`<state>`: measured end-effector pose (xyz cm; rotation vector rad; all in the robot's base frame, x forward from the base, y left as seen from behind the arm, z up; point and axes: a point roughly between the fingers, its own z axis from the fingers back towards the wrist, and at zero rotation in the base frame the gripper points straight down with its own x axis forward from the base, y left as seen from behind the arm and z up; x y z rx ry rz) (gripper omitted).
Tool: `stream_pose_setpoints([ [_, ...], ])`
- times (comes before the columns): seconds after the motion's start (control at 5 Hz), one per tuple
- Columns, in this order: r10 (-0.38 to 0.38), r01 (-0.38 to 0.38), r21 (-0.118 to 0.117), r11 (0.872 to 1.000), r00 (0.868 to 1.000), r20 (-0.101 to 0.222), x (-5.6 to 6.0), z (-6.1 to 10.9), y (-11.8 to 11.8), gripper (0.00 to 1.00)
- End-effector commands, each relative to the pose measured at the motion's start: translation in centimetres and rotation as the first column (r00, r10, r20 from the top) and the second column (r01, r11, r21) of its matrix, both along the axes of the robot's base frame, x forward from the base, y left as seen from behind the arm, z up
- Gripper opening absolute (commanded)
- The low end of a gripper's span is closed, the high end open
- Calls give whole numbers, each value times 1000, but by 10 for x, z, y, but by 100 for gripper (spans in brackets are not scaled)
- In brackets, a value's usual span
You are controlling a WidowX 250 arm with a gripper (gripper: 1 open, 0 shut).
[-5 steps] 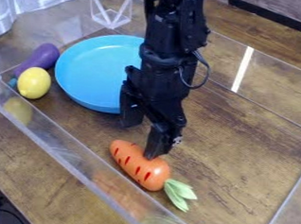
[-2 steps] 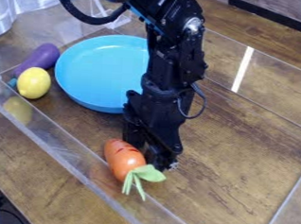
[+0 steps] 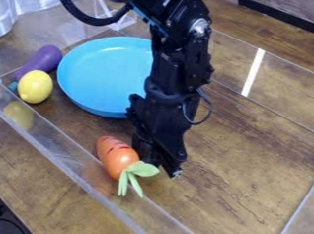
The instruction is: Move the carrot to the left side
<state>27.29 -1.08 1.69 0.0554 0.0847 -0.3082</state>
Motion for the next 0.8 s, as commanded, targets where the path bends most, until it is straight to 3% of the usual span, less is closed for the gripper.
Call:
stream_pose_setpoints([
  [0.0,18,-18,-3,1000,1000,22,1,8,7,0],
  [0.6,16,-16,-6,1000,1000,19,-5,12,11,0],
])
